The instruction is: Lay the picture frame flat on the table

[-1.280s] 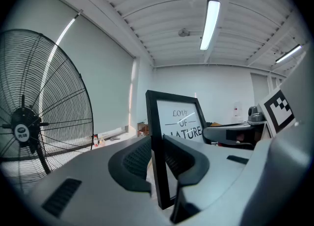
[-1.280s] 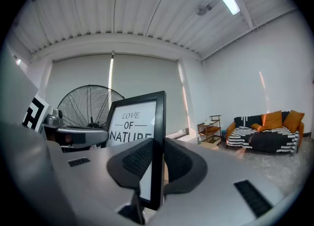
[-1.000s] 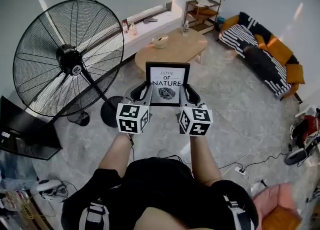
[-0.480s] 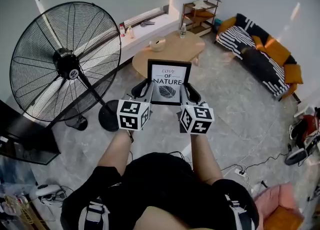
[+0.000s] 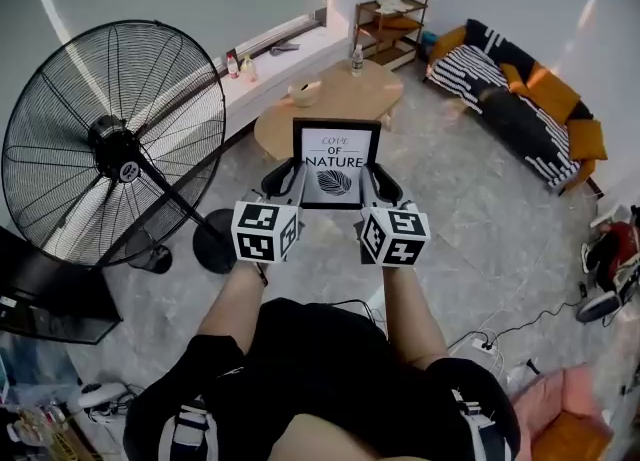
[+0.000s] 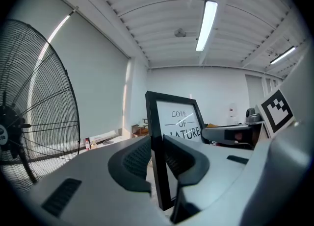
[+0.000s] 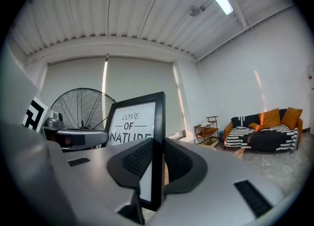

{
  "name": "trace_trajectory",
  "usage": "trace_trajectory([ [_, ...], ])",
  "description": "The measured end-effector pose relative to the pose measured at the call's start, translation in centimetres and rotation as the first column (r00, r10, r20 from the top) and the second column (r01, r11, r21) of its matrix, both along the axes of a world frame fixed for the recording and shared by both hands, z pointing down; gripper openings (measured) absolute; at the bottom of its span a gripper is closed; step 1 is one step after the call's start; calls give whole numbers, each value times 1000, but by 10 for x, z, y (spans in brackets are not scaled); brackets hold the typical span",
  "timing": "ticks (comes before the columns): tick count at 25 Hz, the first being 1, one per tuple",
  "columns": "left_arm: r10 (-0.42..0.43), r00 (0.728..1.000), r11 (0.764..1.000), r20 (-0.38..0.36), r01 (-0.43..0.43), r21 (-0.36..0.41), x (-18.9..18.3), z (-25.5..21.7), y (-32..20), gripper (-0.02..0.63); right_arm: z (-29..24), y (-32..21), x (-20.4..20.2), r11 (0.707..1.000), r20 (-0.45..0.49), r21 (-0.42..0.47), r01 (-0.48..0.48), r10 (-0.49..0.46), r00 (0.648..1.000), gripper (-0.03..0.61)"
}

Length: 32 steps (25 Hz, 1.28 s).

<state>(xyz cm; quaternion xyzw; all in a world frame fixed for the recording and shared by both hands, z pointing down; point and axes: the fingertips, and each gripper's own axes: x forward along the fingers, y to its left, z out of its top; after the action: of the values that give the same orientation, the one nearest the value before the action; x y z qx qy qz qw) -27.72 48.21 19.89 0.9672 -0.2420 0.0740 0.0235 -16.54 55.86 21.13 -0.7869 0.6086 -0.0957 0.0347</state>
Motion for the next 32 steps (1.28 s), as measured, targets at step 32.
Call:
trace_trajectory([
  [32, 43, 999, 997, 4, -42, -70, 149, 35, -216, 89, 27, -209, 144, 997, -5, -62, -36, 36, 999, 89],
])
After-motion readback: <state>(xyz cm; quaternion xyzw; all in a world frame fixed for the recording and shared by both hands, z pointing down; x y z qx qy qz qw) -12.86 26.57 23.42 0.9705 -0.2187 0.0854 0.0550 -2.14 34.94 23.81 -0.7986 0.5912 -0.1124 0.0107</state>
